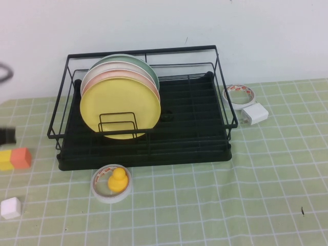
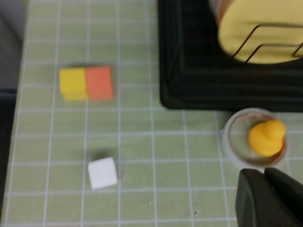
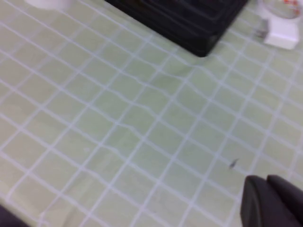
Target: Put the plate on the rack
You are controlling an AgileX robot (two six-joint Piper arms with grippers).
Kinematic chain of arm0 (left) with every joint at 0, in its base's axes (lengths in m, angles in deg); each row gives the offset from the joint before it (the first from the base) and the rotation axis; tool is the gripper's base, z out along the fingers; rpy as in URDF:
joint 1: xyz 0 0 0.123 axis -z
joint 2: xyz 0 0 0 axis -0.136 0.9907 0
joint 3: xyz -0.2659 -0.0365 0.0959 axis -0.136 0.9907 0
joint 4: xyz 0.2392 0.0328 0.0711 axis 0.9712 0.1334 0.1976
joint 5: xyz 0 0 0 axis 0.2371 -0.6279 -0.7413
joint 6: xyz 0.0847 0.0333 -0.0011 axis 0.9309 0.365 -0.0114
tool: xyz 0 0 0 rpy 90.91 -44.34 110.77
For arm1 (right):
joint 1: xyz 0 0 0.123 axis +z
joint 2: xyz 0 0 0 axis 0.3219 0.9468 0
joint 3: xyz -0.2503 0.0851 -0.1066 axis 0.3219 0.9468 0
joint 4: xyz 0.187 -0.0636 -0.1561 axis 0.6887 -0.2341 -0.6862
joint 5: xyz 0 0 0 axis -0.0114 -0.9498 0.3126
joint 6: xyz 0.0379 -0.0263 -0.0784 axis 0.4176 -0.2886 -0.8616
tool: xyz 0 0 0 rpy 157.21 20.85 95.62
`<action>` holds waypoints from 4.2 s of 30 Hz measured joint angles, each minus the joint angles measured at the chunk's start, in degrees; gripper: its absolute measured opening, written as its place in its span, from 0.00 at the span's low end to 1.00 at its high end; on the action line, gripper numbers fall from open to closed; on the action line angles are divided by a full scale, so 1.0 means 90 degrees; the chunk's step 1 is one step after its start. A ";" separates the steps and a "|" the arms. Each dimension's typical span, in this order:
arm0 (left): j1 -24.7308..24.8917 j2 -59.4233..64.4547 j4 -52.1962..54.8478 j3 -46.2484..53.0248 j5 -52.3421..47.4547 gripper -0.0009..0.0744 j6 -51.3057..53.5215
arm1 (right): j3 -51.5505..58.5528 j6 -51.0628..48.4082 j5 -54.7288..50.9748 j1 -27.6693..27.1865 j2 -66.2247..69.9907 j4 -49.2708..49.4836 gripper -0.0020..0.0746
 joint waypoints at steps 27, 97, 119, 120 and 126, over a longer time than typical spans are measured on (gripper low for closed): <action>0.0000 -0.4498 0.0336 0.4367 0.1939 0.01 -0.0451 | 0.0780 0.0000 0.0221 0.0000 -0.0984 0.0778 0.03; 0.0000 -0.6682 0.0364 0.6330 0.2757 0.01 -0.0608 | 0.0788 0.0000 0.0221 0.0000 -0.0984 0.0846 0.03; 0.0000 -0.6682 -0.0057 0.6334 0.2784 0.01 -0.0567 | 0.0788 0.0000 0.0221 0.0000 -0.0984 0.0870 0.03; 0.0000 -0.6682 -0.0057 0.6334 0.2784 0.01 -0.0567 | 0.0788 0.0000 0.0221 0.0000 -0.0984 0.0870 0.03; 0.0000 -0.6682 -0.0067 0.6334 0.2784 0.01 -0.0567 | 0.0788 -0.0113 0.0221 -0.0119 -0.1174 0.0749 0.03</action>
